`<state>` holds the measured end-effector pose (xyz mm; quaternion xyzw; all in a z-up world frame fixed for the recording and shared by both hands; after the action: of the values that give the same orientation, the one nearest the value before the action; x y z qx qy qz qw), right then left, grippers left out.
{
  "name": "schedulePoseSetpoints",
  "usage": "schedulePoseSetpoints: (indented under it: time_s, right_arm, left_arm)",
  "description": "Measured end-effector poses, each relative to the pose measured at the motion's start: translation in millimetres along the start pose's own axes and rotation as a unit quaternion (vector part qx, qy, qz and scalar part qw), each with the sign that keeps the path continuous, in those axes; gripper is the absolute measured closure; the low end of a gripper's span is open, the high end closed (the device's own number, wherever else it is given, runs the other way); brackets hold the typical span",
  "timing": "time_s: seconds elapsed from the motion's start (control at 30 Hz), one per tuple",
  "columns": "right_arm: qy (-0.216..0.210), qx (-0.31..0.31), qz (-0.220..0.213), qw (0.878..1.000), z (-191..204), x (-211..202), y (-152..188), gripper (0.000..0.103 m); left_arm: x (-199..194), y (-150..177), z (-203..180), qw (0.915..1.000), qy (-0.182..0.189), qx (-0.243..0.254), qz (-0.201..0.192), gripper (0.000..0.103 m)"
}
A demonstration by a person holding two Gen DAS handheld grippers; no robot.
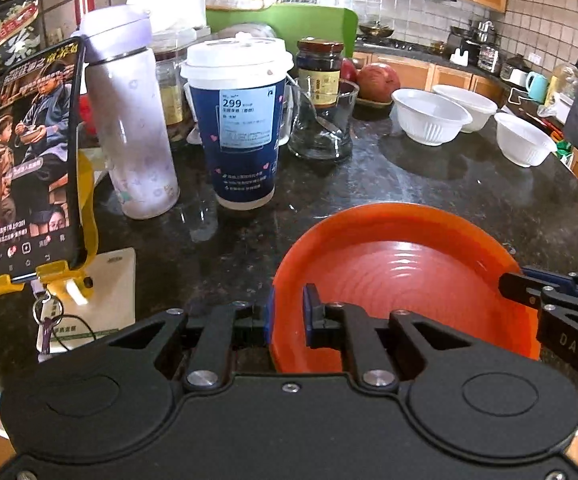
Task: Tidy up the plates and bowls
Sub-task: 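Lift the orange plate with the left tool toward the magenta plate stack, then lower the orange plate onto the stack and open the left tool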
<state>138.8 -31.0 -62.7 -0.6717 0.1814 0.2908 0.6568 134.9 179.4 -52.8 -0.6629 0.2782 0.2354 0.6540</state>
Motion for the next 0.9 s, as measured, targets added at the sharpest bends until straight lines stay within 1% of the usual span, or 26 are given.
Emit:
schedulePoseSetpoints:
  time_s: [0.3, 0.53, 0.9]
  right_arm:
    - [0.016, 0.016, 0.0, 1.0, -1.4, 5.3, -6.0, 0.087]
    - [0.019, 0.021, -0.001, 1.0, -3.2, 6.9, -11.0, 0.087]
    - [0.025, 0.038, -0.007, 0.999, -10.0, -3.7, -11.4, 0.087]
  left_arm:
    - [3.1, -1.5, 8.6, 0.9999, 0.008, -0.005, 0.004, 0.084]
    - [4.2, -3.0, 13.5, 0.9998, 0.014, -0.014, 0.008, 0.084]
    - [3.4, -8.3, 2.8, 0.9993, 0.036, -0.004, 0.009, 0.084]
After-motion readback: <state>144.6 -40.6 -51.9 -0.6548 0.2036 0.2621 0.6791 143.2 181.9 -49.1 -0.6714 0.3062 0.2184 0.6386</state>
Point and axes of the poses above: each gripper's, at about its wrist camera, not at the fingertips, and x roughly the way its jaws point, z to its left, y to its underside, the point moved 3 cm from there along x, roughly the way its jaws point
